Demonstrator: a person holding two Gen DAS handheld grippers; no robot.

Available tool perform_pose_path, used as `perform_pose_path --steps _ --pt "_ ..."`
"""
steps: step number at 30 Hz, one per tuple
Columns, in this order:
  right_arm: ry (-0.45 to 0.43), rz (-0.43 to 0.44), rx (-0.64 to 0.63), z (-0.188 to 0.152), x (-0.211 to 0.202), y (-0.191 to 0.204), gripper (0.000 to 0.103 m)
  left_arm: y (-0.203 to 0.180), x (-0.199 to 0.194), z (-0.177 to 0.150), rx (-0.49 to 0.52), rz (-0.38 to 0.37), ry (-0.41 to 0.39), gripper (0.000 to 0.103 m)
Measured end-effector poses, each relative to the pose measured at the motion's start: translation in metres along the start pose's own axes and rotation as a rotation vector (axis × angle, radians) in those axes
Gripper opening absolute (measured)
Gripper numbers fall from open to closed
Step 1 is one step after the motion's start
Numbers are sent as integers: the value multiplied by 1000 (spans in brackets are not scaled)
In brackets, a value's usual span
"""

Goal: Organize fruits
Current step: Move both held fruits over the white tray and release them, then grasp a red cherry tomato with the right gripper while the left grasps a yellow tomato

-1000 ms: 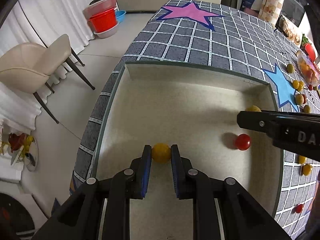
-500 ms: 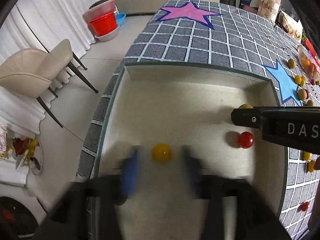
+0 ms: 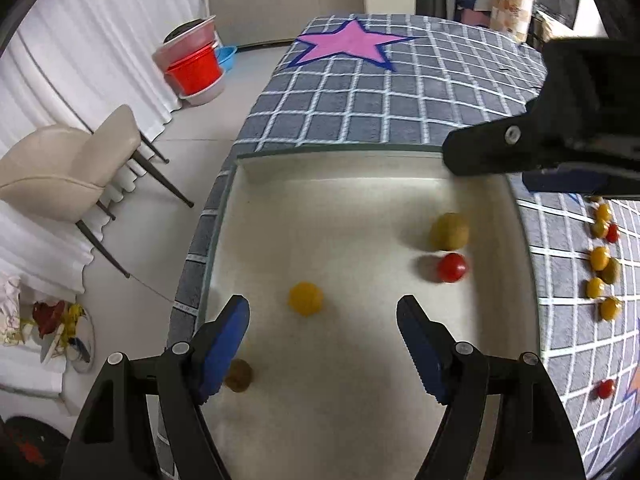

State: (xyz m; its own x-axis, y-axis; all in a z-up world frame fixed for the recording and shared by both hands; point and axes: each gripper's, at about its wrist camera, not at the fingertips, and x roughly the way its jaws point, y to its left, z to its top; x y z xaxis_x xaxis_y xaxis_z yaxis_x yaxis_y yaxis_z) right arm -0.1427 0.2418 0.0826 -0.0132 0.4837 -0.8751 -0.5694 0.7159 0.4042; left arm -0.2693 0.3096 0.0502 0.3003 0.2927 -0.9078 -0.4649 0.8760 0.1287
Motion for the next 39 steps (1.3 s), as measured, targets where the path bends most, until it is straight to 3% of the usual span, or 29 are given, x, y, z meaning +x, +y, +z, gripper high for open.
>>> perform_pose_path --steps 5,14,23,30,39 --pt "-26 -40 21 -17 -30 -23 84 -23 -16 3 39 -30 -16 77" --pt "-45 -175 120 -73 -85 -107 84 -82 -46 -5 146 -120 -22 77" --pt "5 -299 177 -136 -111 -162 84 -137 -56 -24 231 -180 13 77" --pt "-19 -326 181 -130 -108 -179 83 -164 -29 -10 262 -159 -4 77" --pt "-4 -316 110 -107 -81 -190 67 -184 -5 -8 307 -197 8 77"
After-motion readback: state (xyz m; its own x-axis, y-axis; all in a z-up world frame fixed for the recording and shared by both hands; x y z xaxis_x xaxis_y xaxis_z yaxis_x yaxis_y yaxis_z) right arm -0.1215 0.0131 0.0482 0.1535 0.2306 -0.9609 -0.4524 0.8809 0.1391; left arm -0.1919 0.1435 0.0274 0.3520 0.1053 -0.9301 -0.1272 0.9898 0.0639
